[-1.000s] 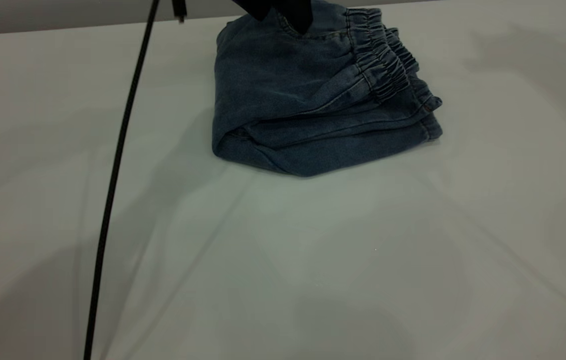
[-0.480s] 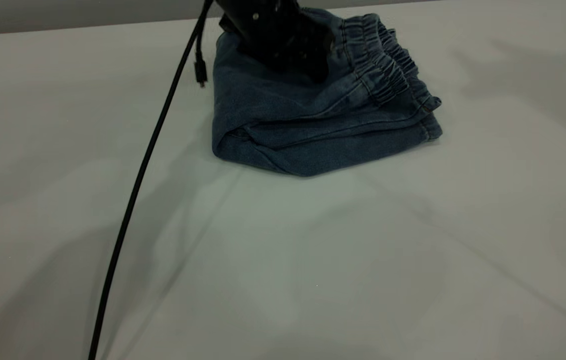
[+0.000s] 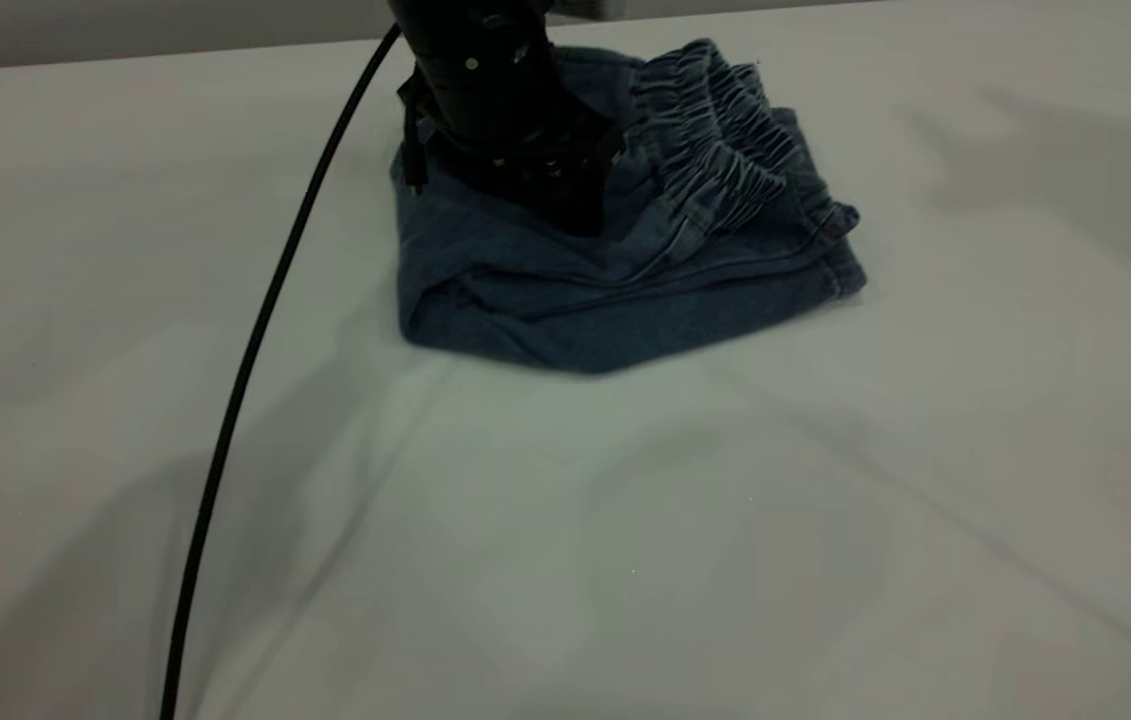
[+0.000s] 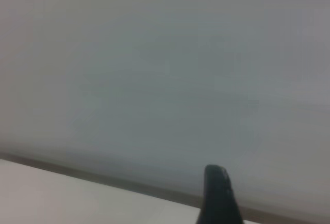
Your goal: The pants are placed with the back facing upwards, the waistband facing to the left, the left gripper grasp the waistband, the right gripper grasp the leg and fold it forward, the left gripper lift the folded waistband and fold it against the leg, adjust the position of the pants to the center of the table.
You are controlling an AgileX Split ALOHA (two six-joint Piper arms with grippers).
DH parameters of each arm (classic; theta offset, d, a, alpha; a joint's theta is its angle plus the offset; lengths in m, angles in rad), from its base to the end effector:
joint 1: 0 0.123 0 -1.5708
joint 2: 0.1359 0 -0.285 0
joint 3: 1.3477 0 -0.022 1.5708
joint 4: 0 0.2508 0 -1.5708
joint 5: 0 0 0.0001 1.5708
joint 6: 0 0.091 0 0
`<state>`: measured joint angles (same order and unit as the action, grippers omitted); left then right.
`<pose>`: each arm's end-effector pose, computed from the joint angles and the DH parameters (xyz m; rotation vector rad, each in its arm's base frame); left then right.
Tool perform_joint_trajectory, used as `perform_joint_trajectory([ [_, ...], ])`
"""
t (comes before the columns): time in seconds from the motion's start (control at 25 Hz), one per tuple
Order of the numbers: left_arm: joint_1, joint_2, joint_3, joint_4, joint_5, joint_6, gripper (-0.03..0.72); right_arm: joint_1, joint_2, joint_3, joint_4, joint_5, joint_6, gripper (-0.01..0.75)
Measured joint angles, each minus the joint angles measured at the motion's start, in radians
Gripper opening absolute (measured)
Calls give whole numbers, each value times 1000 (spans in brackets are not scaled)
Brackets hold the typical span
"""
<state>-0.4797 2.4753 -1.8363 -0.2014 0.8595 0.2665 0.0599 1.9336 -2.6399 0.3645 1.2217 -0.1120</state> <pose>0.4248 -0.2366 0.0658 0.9213 2.8436 -0.2681 0.3728 0.0529 0.5336 -0.2638 1.9543 0.3878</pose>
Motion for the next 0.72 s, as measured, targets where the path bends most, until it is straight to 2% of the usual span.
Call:
perform_joint_trajectory([
  [0.24, 0, -5, -3, 1, 190, -21, 548, 0, -1, 0, 2, 0, -1, 404],
  [0.4, 0, -19, -13, 1, 227, -19, 548, 0, -1, 0, 3, 0, -3, 404],
  [0.52, -1, -19, -70, 1, 238, -19, 548, 0, -3, 1, 6, 0, -2, 404],
  [0.72, -1, -20, -237, 4, 368, -31, 548, 0, -55, 1, 24, 0, -12, 404],
])
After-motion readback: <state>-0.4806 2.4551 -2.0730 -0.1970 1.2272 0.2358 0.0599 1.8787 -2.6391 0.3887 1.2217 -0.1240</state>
